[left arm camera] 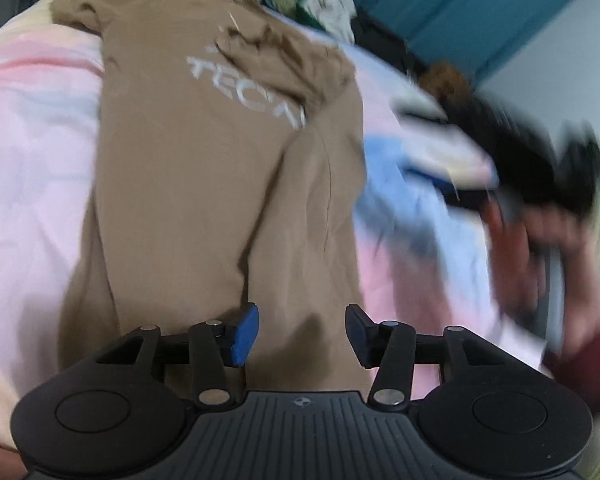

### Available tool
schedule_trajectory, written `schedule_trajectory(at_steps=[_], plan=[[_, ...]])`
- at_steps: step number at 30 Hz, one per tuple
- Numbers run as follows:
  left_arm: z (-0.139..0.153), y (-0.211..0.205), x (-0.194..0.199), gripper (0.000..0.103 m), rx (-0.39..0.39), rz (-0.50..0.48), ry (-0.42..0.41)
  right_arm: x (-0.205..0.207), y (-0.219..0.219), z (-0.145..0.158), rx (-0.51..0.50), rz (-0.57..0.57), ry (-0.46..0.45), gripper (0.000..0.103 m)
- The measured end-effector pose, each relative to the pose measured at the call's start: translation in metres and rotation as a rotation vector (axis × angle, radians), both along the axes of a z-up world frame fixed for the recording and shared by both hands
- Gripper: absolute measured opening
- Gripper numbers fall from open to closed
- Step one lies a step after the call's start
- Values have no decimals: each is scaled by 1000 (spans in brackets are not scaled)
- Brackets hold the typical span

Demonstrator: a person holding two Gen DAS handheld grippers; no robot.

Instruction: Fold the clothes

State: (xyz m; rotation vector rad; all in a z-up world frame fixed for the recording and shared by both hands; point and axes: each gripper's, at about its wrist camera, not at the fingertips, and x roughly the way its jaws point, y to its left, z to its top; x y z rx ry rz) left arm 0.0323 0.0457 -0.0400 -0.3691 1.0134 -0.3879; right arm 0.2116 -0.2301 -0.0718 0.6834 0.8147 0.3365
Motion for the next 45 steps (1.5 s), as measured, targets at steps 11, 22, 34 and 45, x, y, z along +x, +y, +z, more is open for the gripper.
schedule_trajectory(at_steps=[11,22,34,45], plan=[[5,-34,-22,5,132,-201,-123,31,33,-49,-191,14,16,12],[-6,-35,-22,20,63,-229,-62,20,24,-45,-296,-48,11,14],[38,19,48,71,-130,24,-56,-61,15,7,-263,21,-134,36],[-8,-22,215,68,-110,155,38,-78,88,-7,-373,520,-209,33]])
